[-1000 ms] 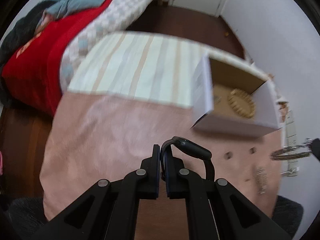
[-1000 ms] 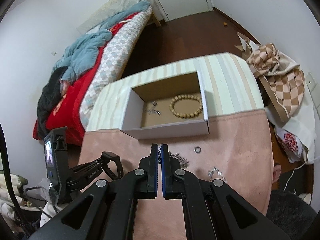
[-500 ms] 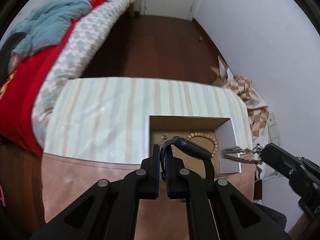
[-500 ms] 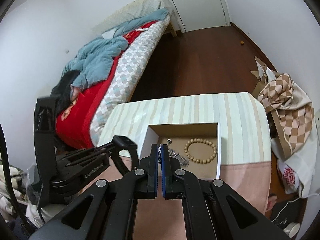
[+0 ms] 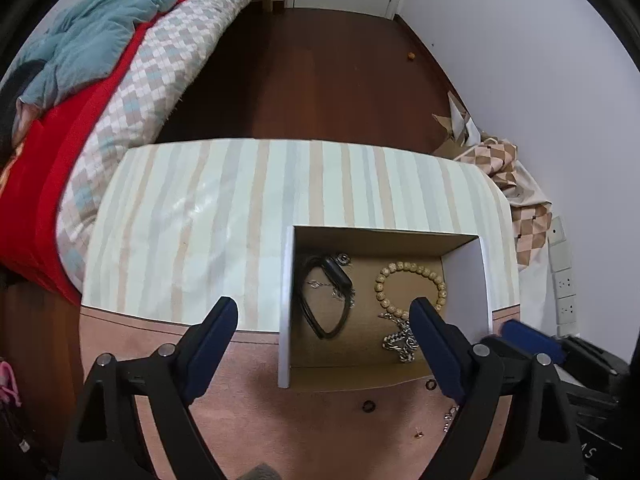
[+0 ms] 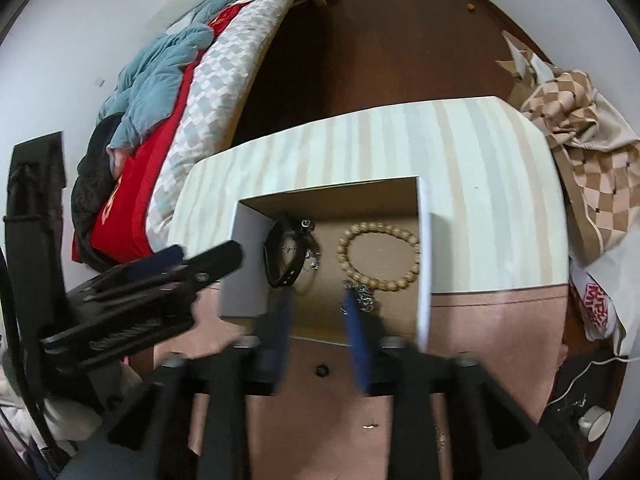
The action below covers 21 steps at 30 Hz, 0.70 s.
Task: Organize jewelry
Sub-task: 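Carry the chain and watch band into the box and open both tools, then raise both open tools away from the box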
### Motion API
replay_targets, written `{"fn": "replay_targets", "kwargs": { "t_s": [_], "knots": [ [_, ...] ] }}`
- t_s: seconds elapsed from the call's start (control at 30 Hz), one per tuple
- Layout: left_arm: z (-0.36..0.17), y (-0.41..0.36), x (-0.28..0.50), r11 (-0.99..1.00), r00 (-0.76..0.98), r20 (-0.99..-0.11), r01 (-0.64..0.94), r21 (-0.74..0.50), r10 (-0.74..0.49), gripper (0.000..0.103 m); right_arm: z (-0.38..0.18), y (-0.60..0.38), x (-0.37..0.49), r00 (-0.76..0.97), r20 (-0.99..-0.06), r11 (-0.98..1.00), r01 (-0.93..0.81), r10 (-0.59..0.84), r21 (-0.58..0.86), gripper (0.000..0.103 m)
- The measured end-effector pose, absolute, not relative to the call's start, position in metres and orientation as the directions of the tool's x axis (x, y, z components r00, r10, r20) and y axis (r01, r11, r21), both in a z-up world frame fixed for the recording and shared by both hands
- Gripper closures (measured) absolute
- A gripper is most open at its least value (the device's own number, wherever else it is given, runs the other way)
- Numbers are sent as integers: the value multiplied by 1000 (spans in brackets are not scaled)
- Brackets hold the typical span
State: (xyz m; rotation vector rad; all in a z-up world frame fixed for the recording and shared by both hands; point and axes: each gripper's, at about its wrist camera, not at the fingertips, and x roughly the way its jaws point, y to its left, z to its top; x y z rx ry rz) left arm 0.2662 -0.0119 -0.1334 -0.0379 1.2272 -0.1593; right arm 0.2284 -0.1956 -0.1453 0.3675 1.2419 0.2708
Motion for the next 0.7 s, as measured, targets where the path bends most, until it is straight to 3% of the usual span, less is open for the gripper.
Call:
{"fn": "replay_targets", "kwargs": {
  "t_s": [0.03, 0.1, 0.27, 0.37, 0.7],
  "knots": [
    [-130, -11, 264, 991, 346, -931, 100, -90, -119, 14, -142, -196, 225, 314, -876, 924, -8, 366, 383, 59],
    [-126, -9, 260, 994, 383, -920, 97, -47, -81, 0, -140, -197, 221, 322, -896, 947, -4, 305, 321, 55],
    [-125, 4, 242, 998, 438, -899, 55, 18, -8, 0, -139, -193, 212, 339, -935, 994, 7, 104, 113, 12],
    [-130, 9, 232, 998, 440, -898, 38, 41, 20, 0, -143, -194, 209, 340, -939, 998, 20, 45, 55, 5],
    [-114, 10, 198, 998, 474, -879, 12, 62, 49, 0, -118, -191, 191, 401, -916, 998, 57, -23, 0, 3]
  ]
}}
